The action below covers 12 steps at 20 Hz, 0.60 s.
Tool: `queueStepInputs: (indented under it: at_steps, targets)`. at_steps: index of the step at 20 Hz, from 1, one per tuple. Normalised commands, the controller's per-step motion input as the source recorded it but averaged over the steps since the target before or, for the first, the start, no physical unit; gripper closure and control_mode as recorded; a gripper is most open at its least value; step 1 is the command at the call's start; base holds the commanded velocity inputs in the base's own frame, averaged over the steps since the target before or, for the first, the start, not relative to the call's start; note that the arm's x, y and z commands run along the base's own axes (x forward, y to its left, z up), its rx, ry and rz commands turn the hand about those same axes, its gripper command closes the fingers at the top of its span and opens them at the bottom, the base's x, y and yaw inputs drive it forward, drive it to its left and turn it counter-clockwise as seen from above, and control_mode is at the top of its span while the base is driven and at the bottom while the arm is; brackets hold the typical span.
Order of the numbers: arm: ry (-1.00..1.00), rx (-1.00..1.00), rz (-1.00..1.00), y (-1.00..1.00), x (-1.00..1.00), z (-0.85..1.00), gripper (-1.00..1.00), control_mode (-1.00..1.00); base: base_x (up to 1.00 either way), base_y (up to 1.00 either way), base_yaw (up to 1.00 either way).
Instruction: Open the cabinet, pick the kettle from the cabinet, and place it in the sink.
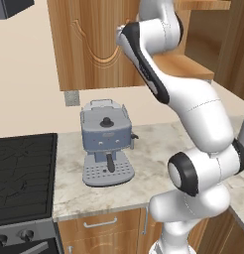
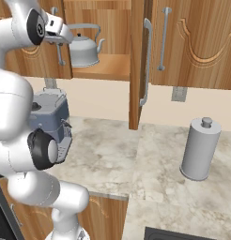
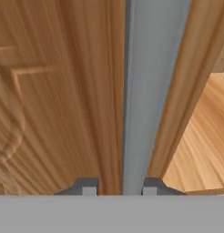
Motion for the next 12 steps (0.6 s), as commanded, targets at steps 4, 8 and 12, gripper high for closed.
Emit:
queueStepInputs:
  at_steps: [4,8,12]
  targets:
    - [-0.14,0.04,0.20,0.09,-0.12,-0.20,1.00,-1.00,0.00,0.00,0.00]
    - [-0.11,0.07,0.15,0.21,-0.19,-0.18,1.00,-1.00,0.00,0.00,0.00]
    - [-0.01,0.02,0.07,0.30,-0.17,-0.04,1.00,-1.00,0.00,0.00,0.00]
